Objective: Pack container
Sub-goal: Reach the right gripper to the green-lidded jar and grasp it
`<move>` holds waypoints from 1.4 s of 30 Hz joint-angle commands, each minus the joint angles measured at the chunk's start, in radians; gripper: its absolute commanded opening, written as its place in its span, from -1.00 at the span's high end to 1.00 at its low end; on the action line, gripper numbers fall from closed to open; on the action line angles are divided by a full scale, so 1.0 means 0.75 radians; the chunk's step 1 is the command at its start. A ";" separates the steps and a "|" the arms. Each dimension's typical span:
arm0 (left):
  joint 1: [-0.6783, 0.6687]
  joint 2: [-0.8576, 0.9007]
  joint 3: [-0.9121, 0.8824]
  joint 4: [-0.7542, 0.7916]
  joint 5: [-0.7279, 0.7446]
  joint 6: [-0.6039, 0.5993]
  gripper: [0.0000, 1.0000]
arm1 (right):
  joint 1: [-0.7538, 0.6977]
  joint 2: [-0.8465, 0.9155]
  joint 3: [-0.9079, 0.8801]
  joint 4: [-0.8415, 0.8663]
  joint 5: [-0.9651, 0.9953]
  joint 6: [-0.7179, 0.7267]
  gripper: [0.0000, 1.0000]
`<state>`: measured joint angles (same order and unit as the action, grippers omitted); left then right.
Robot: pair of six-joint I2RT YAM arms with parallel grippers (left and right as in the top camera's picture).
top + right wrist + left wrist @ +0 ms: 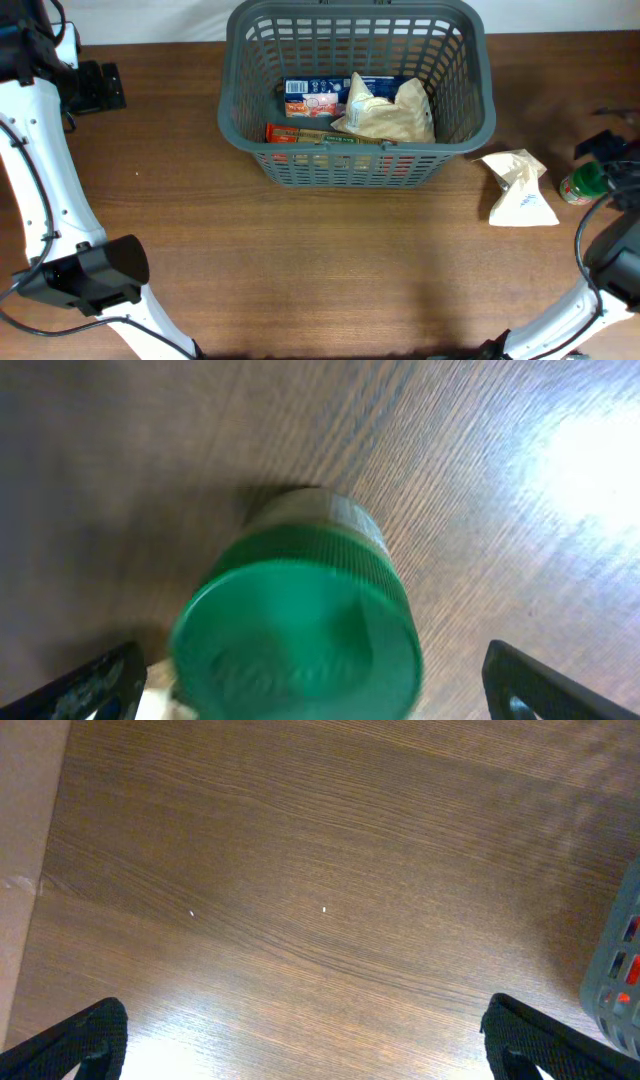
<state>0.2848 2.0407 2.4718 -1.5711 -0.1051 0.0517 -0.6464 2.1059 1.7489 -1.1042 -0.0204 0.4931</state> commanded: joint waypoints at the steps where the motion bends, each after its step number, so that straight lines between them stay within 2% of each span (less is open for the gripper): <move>1: 0.002 0.012 -0.009 -0.002 0.004 -0.019 -0.98 | -0.001 -0.013 0.050 0.004 0.008 -0.008 -0.98; 12: 0.002 0.012 -0.009 -0.002 0.004 -0.019 -0.99 | -0.003 0.152 0.048 0.023 0.043 -0.013 -0.98; 25: 0.002 0.012 -0.009 -0.002 0.004 -0.019 -0.98 | -0.003 0.178 0.037 0.071 0.083 -0.012 -0.96; 30: 0.002 0.012 -0.009 -0.002 0.004 -0.019 -0.98 | -0.003 0.191 0.037 0.056 0.078 -0.012 -0.78; 33: 0.002 0.012 -0.009 -0.002 0.004 -0.019 -0.99 | -0.002 0.191 0.037 0.034 0.078 -0.011 -0.57; 34: 0.002 0.012 -0.009 -0.002 0.004 -0.019 -0.98 | -0.003 0.191 0.037 0.019 0.077 -0.006 -0.40; 36: 0.002 0.012 -0.009 -0.002 0.004 -0.019 -0.98 | -0.003 0.191 0.037 -0.012 0.076 -0.007 0.16; 37: 0.002 0.012 -0.009 -0.002 0.004 -0.019 -0.98 | -0.003 0.191 0.037 -0.021 0.073 -0.007 0.36; 38: 0.002 0.012 -0.009 -0.002 0.004 -0.019 -0.98 | -0.003 0.191 0.038 -0.041 0.062 -0.007 0.79; 39: 0.002 0.012 -0.009 -0.002 0.004 -0.019 -0.98 | -0.003 0.189 0.043 -0.068 0.030 -0.006 0.92; 42: 0.002 0.012 -0.009 -0.002 0.004 -0.019 -0.98 | 0.001 0.127 0.089 -0.126 -0.131 -0.008 0.92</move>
<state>0.2848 2.0407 2.4718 -1.5715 -0.1051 0.0509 -0.6464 2.2333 1.7813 -1.1774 -0.0067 0.4896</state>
